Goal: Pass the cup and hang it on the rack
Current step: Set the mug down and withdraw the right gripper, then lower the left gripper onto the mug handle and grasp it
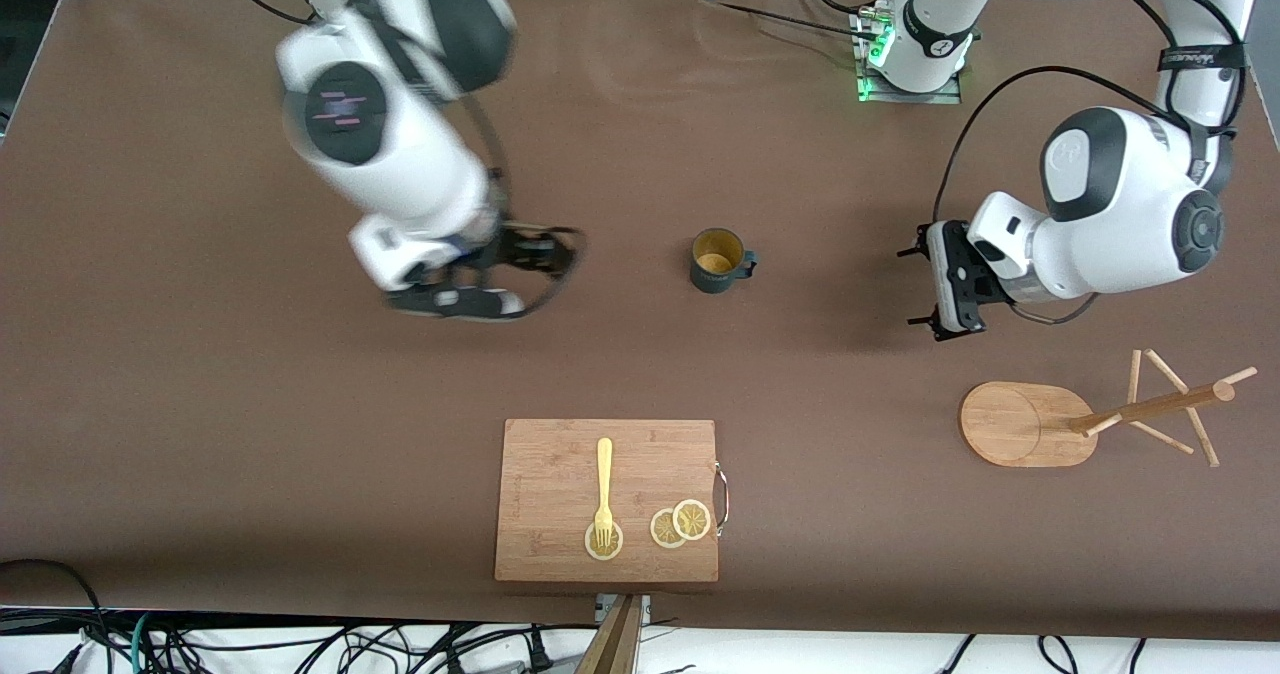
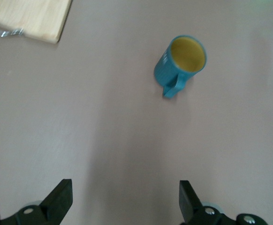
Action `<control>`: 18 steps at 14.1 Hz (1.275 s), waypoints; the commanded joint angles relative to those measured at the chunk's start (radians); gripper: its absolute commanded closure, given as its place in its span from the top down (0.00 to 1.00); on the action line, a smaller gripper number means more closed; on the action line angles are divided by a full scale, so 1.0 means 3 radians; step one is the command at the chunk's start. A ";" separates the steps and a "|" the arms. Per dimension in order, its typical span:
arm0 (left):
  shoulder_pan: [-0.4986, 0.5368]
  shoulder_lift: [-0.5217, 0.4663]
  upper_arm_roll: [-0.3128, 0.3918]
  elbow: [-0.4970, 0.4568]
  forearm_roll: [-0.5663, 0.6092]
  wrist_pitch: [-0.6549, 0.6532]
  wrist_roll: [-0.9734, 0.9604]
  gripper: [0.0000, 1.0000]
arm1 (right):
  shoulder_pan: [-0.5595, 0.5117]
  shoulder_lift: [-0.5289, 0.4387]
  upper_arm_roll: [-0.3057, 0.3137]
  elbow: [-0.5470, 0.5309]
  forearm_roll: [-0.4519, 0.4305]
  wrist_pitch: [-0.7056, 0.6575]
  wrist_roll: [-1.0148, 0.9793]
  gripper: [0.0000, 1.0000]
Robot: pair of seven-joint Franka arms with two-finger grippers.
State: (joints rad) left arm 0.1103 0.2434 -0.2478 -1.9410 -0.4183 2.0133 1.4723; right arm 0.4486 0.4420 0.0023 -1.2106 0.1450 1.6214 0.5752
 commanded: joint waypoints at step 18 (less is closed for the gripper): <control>-0.0469 0.0109 -0.0923 -0.1476 -0.0600 0.2861 0.0876 1.00 | -0.0918 -0.1310 -0.0222 -0.1191 -0.0294 -0.0220 -0.1814 1.00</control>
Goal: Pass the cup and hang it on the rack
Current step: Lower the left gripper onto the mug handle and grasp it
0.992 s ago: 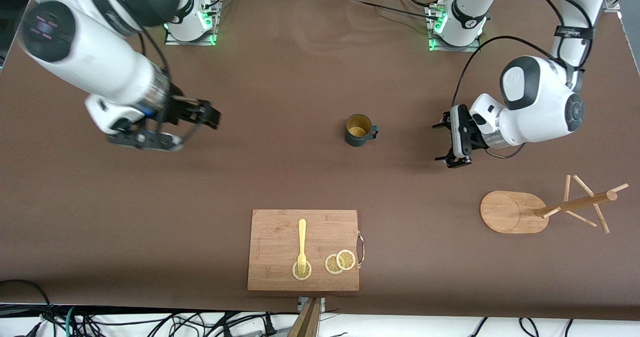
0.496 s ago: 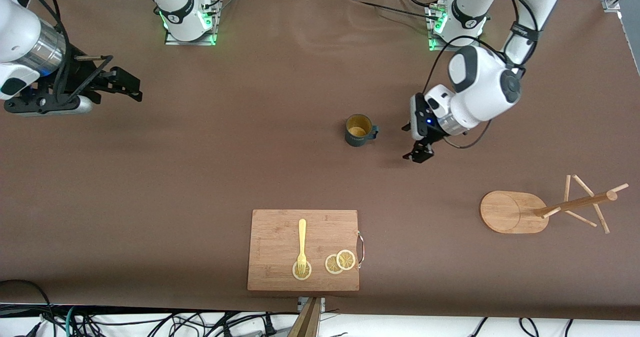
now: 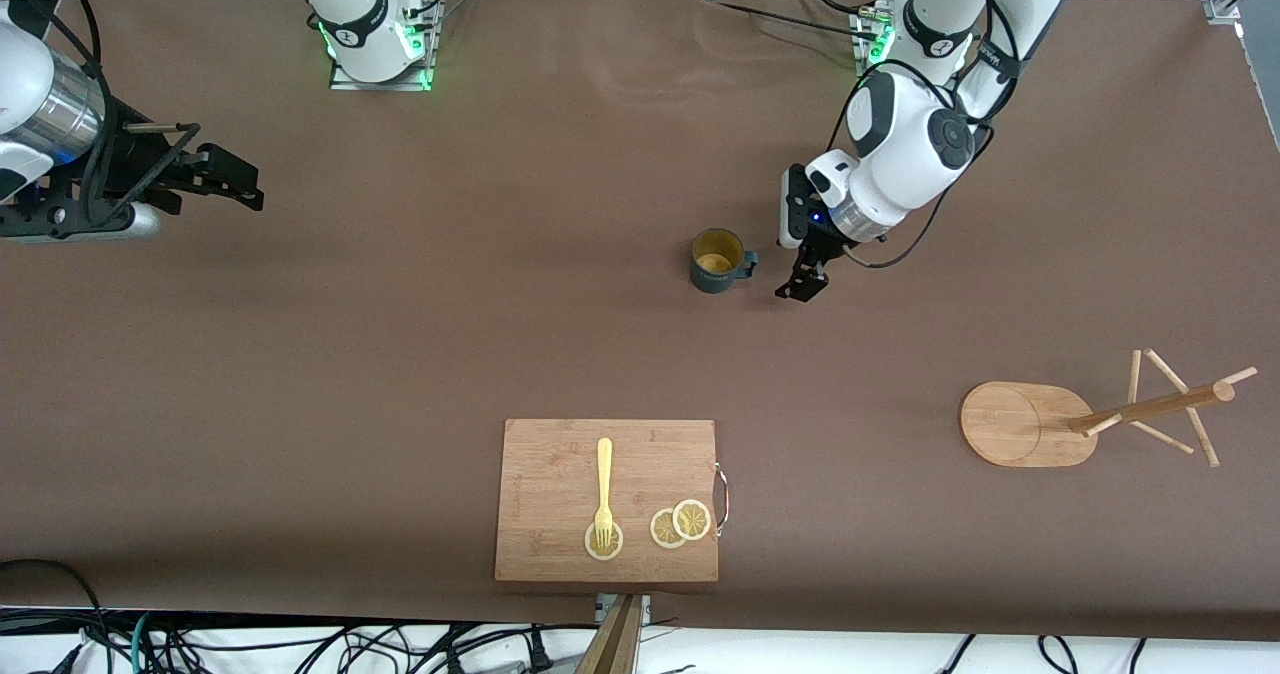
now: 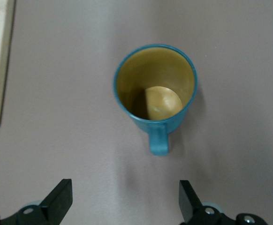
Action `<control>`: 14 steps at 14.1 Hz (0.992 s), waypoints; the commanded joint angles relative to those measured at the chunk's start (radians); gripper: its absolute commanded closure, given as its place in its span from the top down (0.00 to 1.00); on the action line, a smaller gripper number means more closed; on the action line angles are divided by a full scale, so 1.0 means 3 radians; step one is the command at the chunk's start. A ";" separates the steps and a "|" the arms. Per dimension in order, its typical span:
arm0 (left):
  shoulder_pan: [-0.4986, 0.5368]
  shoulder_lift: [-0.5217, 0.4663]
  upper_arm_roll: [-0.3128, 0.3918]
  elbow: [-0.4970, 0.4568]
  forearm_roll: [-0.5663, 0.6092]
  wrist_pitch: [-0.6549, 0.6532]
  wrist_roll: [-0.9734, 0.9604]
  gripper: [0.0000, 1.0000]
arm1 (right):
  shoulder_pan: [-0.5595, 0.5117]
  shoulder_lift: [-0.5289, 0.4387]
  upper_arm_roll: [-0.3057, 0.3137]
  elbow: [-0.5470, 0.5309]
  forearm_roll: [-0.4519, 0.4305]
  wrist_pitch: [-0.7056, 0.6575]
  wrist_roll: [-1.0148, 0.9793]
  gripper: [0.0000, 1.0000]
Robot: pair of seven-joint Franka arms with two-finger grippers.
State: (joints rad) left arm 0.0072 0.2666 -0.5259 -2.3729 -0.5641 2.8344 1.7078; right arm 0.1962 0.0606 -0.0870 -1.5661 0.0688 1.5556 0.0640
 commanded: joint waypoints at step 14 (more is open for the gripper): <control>-0.0515 0.0293 0.0009 -0.0036 -0.0068 0.0303 -0.0196 1.00 | -0.0061 0.0095 0.0091 0.0112 -0.0214 -0.0051 -0.0075 1.00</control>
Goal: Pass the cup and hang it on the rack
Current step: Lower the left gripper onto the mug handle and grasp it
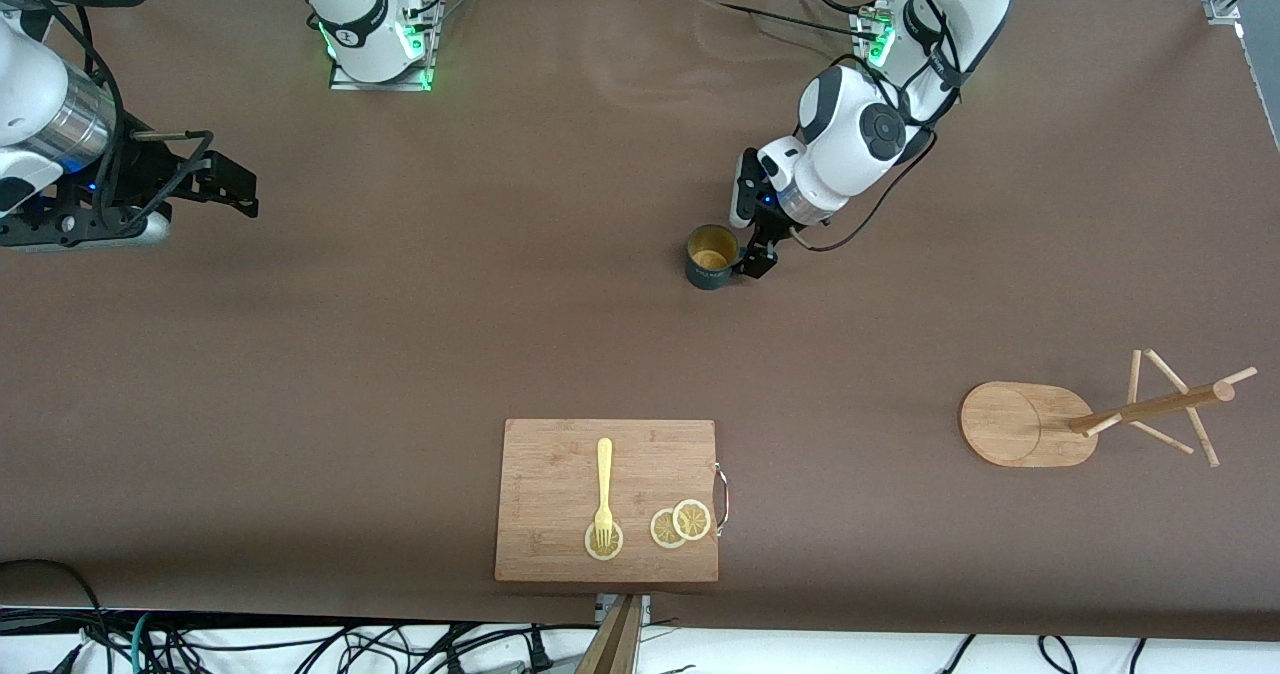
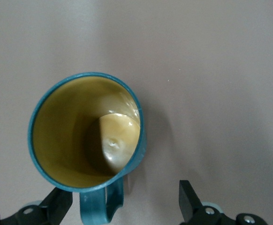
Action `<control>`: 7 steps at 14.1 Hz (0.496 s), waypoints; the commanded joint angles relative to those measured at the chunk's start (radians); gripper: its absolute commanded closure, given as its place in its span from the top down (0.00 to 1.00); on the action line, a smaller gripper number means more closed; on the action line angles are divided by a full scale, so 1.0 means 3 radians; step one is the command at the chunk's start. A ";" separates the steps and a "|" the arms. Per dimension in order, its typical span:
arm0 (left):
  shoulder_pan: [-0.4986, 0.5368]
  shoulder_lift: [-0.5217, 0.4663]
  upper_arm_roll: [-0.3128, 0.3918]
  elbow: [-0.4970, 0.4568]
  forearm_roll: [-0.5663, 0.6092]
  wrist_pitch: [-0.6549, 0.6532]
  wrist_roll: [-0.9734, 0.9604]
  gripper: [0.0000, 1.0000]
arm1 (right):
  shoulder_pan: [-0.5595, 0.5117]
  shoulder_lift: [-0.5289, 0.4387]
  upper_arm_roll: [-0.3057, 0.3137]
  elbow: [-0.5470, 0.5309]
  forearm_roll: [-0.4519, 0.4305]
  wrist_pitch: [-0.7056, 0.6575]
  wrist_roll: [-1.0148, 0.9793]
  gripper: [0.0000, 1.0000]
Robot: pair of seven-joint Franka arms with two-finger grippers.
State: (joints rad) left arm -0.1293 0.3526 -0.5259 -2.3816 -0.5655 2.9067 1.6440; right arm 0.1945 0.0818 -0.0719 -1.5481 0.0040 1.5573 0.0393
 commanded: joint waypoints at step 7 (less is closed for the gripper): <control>-0.0045 0.0001 0.0030 -0.0007 -0.0063 0.0052 0.0047 0.49 | -0.0060 0.0029 0.0025 0.0047 -0.0028 -0.0195 0.0032 1.00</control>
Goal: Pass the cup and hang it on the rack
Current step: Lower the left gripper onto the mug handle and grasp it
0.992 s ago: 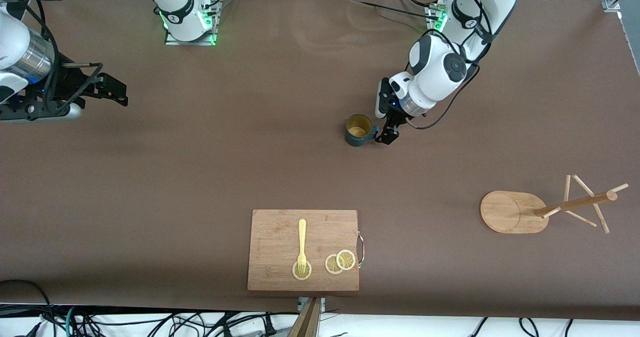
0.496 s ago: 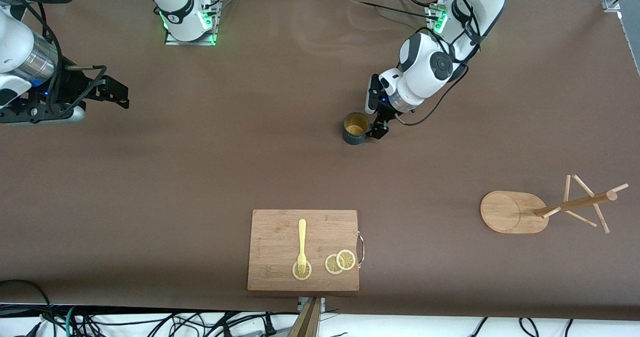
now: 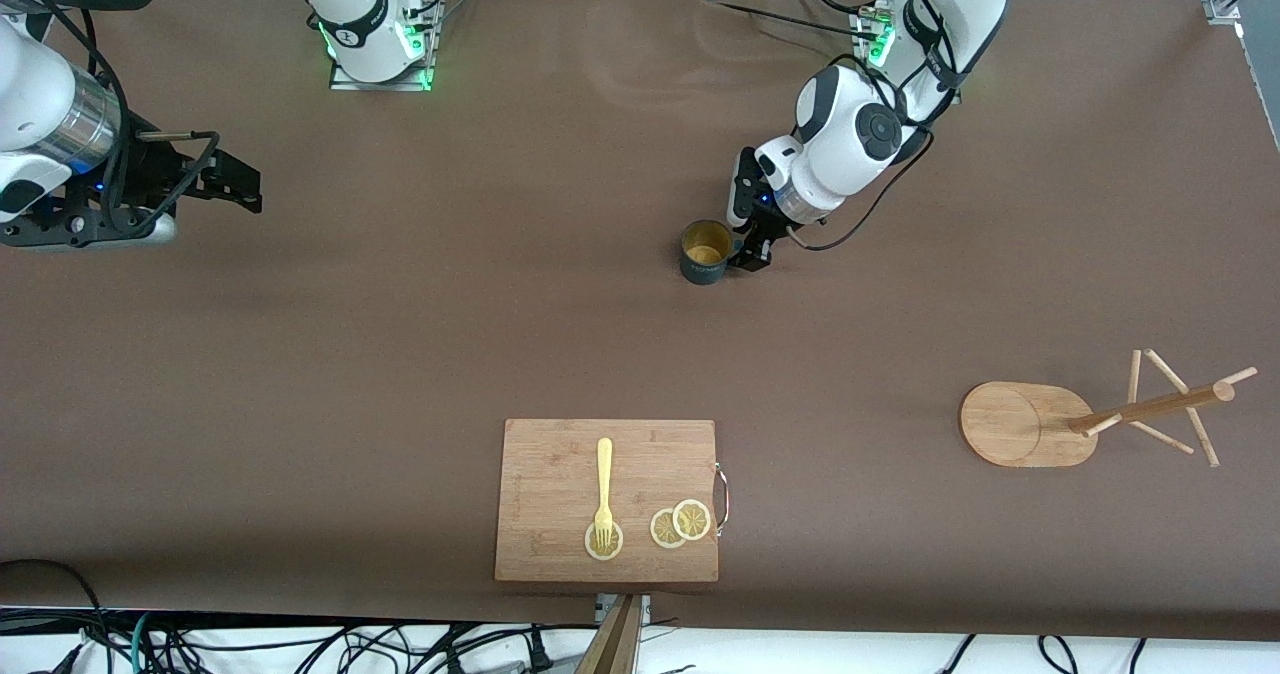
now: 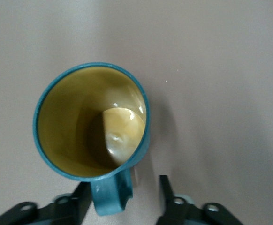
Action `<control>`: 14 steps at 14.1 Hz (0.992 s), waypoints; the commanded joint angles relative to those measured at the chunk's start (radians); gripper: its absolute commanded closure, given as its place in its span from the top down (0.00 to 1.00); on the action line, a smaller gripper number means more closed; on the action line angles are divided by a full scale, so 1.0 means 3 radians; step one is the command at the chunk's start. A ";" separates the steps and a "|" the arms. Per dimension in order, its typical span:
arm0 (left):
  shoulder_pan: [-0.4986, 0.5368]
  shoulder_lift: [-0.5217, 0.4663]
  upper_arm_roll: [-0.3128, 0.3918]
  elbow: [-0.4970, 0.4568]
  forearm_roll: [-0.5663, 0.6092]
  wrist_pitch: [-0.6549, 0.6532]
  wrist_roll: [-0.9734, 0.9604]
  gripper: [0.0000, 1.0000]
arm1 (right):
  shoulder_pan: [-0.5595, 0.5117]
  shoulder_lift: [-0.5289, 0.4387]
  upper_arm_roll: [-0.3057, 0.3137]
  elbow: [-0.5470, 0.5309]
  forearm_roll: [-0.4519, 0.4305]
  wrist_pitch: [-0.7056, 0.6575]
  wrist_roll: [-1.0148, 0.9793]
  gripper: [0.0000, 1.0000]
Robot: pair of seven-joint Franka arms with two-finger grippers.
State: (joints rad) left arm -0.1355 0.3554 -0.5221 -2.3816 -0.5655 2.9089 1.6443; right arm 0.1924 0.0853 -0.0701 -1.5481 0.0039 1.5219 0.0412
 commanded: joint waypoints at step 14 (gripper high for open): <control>0.0507 -0.0289 0.0063 0.0115 -0.0114 -0.0526 -0.0137 0.00 | -0.0043 0.0012 0.0024 0.0057 -0.0013 -0.0062 0.0031 1.00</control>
State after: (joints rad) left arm -0.0237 0.3288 -0.4966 -2.3613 -0.5657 2.8484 1.6229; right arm 0.1849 0.0868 -0.0707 -1.5481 0.0036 1.5196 0.0412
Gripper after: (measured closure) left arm 0.793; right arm 0.000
